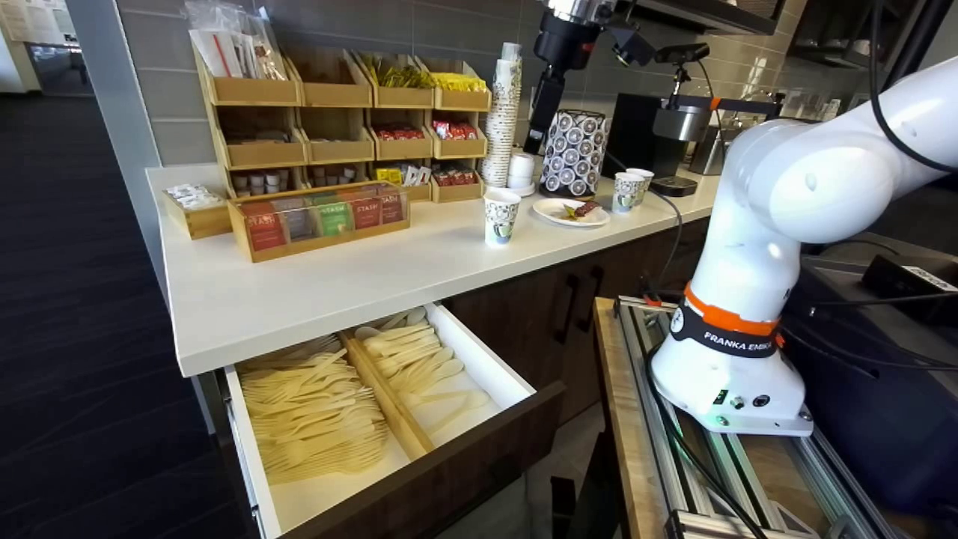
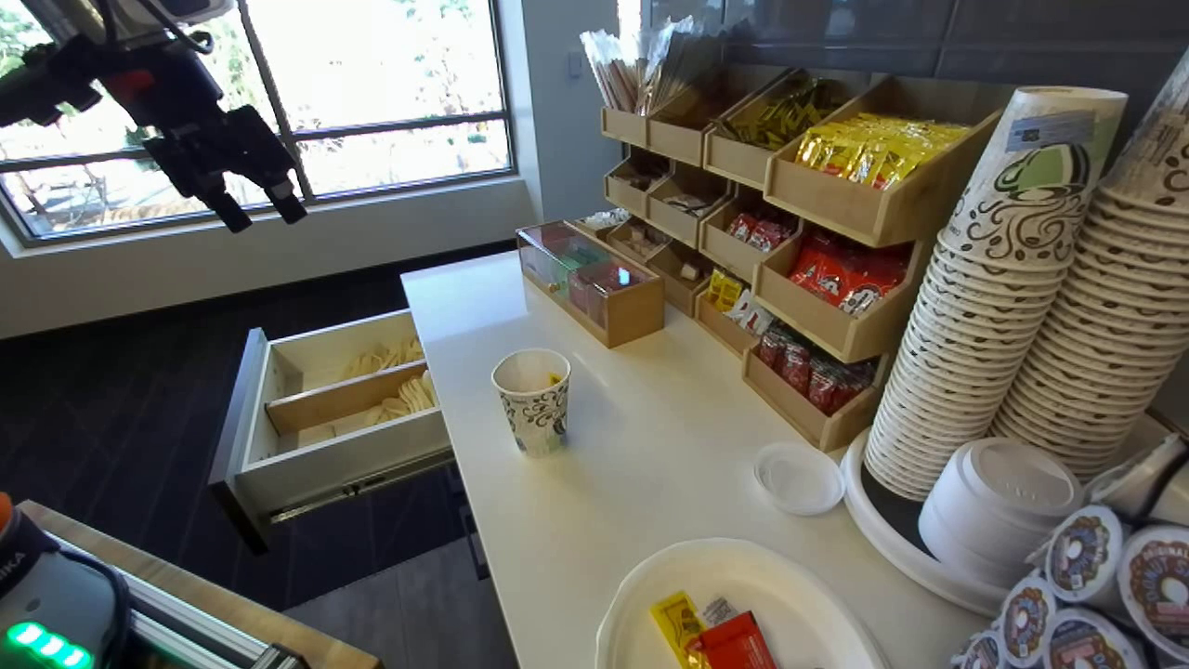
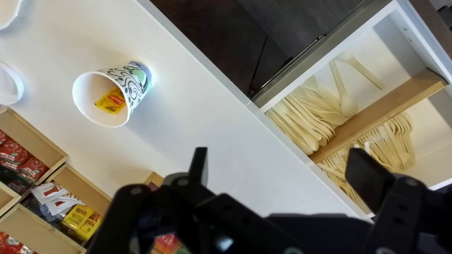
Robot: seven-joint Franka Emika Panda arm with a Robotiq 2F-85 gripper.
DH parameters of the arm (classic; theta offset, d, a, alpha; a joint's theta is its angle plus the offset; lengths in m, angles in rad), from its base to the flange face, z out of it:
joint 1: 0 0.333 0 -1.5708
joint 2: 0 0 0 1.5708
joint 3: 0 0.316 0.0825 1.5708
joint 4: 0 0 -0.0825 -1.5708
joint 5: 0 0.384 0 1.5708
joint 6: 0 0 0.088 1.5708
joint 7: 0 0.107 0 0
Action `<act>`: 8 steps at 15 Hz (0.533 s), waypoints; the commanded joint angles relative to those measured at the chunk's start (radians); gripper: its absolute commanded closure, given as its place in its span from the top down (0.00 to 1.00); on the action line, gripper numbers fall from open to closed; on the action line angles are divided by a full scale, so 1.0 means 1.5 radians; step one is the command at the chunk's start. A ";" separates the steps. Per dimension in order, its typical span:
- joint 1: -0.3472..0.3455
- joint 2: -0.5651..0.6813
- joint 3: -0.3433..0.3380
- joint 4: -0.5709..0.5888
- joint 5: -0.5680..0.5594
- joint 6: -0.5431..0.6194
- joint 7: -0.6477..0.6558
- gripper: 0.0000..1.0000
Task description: Lift one folk from the open drawer and put it on the cupboard next to the cup
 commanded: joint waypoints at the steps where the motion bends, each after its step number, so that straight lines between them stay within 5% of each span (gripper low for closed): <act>1: 0.019 0.014 0.001 0.002 -0.008 0.003 -0.002 1.00; 8: 0.177 0.164 0.077 0.014 0.024 0.085 -0.036 1.00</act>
